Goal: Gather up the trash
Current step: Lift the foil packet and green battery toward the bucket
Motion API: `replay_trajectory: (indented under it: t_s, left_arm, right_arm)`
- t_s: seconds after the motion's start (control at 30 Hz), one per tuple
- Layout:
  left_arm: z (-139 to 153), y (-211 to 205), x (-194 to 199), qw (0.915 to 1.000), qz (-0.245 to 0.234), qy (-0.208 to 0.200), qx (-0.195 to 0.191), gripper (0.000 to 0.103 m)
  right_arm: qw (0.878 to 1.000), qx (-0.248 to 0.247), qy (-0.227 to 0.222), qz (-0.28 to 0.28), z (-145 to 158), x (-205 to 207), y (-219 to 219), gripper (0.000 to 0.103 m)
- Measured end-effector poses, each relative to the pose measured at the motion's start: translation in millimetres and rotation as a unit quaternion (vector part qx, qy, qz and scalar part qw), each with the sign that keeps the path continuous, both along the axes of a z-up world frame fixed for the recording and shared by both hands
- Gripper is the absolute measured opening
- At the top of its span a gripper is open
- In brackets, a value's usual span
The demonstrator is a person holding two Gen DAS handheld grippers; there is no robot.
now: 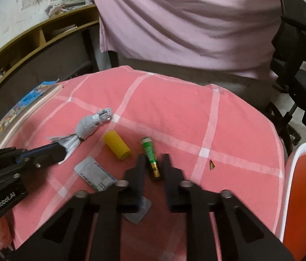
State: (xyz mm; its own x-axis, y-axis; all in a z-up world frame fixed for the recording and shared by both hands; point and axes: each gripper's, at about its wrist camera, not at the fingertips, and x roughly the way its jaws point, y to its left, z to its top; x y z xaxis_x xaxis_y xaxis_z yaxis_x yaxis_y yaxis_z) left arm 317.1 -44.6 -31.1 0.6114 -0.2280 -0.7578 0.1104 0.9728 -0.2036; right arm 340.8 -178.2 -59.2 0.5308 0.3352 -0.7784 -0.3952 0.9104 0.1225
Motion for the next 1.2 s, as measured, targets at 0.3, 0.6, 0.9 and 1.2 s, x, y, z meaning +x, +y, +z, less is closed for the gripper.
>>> replay_trajectory:
  t_s: [0.3, 0.6, 0.9, 1.2]
  left_arm:
    - [7.1, 1.0, -9.5, 0.9994, -0.01, -0.028, -0.017, 0.0]
    - [24.2, 9.9, -25.6, 0.9946, -0.003, -0.09, -0.052, 0.0]
    - [49.1, 2.1, -52.9, 0.9816, 0.015, -0.184, -0.046, 0.0]
    - [84.1, -8.9, -86.2, 0.9628, 0.024, -0.263, -0.058, 0.0]
  right_arm:
    - [1.0, 0.003, -0.026, -0.015, 6.8, -8.8, -1.6, 0.008]
    - [0.988, 0.055, -0.127, -0.073, 32.4, -36.9, -27.1, 0.008]
    - [0.96, 0.104, -0.234, -0.111, 55.8, -76.1, -48.5, 0.008]
    - [0.916, 0.13, -0.338, -0.172, 76.7, -119.4, -74.7, 0.008]
